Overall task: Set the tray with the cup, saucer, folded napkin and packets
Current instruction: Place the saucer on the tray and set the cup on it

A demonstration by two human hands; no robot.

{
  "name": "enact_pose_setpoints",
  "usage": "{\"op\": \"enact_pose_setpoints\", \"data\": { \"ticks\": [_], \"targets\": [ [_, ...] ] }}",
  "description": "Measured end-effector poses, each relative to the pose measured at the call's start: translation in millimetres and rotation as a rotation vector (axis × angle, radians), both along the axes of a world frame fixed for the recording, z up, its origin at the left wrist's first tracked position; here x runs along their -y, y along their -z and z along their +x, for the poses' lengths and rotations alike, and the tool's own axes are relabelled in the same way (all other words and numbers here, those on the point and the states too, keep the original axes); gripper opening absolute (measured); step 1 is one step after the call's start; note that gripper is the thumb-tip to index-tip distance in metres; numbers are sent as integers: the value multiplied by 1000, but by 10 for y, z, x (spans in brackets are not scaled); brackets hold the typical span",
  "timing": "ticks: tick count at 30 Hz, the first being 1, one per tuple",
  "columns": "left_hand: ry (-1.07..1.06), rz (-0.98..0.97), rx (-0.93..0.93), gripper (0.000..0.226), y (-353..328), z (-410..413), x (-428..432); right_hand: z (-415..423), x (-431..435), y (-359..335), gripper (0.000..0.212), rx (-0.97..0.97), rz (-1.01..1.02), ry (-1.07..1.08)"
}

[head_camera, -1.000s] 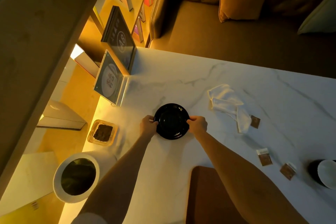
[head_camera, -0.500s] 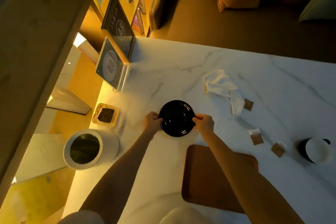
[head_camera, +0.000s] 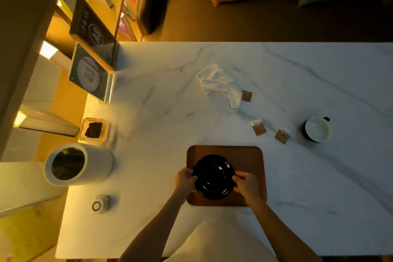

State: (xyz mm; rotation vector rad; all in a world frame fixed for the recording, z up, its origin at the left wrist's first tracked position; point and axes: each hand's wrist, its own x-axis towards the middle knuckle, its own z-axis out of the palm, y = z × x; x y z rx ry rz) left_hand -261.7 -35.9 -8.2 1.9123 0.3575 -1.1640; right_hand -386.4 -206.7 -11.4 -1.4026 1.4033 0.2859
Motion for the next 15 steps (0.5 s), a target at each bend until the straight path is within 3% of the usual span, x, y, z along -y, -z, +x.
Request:
{"op": "enact_pose_setpoints", "data": {
  "ticks": [15],
  "targets": [
    [-36,159,70,16,18,-94,15,48,-33,2,32,26,7,-65]
  ]
}}
